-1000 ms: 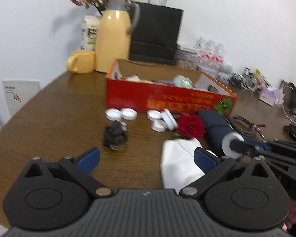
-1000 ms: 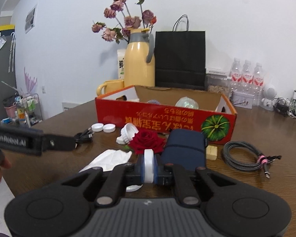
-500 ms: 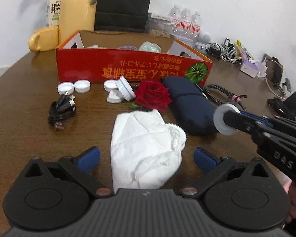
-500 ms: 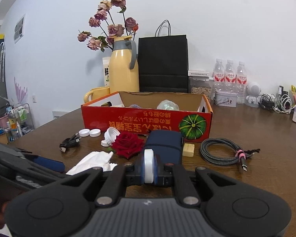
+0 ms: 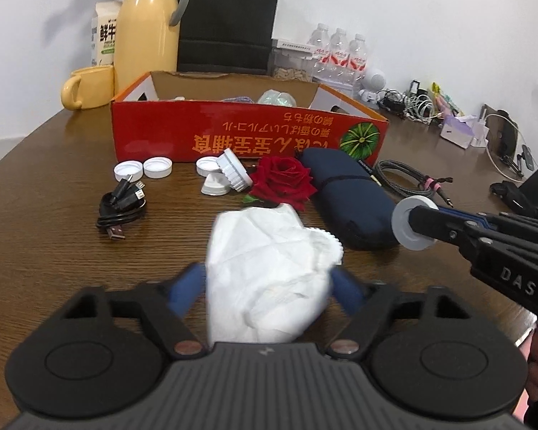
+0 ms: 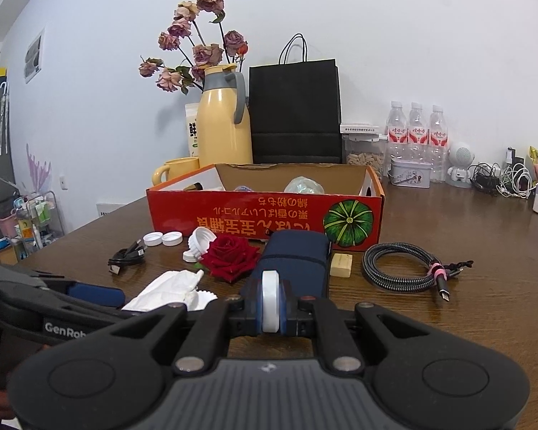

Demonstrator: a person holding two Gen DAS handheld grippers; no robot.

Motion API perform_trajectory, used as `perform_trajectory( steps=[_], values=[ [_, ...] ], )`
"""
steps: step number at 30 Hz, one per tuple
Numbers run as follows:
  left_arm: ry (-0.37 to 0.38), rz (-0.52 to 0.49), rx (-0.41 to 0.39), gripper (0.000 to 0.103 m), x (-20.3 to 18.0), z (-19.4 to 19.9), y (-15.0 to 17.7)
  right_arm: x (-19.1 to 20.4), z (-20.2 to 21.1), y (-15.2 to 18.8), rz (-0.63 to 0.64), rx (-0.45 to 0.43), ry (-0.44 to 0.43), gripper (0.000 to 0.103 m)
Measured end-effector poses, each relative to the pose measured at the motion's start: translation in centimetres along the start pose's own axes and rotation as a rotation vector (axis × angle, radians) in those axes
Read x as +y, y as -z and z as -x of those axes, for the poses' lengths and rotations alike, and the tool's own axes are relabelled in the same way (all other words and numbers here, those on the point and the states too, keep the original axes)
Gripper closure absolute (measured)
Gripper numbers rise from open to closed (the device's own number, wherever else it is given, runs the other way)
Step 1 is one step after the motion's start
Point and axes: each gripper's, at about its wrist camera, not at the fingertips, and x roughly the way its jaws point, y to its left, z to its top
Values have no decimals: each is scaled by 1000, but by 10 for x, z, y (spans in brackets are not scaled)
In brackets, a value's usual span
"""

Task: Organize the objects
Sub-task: 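Grasp the white tissue with the left gripper, then carry the tissue into the box while the right gripper carries the tape roll there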

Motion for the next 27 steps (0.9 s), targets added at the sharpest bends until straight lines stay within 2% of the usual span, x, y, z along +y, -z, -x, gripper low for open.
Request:
perform_trajectory(
  steps=[6, 14, 20, 27],
  values=[
    [5, 1, -13, 41, 2, 4, 3, 1, 1, 2, 2, 2, 1, 95],
    [6, 17, -35, 44, 7, 10, 2, -1, 2, 3, 2, 2, 2, 95],
    [-17, -15, -106, 44, 6, 22, -10, 0, 0, -4, 16, -12, 3, 95],
    [-50, -38, -198, 44, 9, 24, -45, 6, -14, -27, 51, -61, -25, 95]
  ],
)
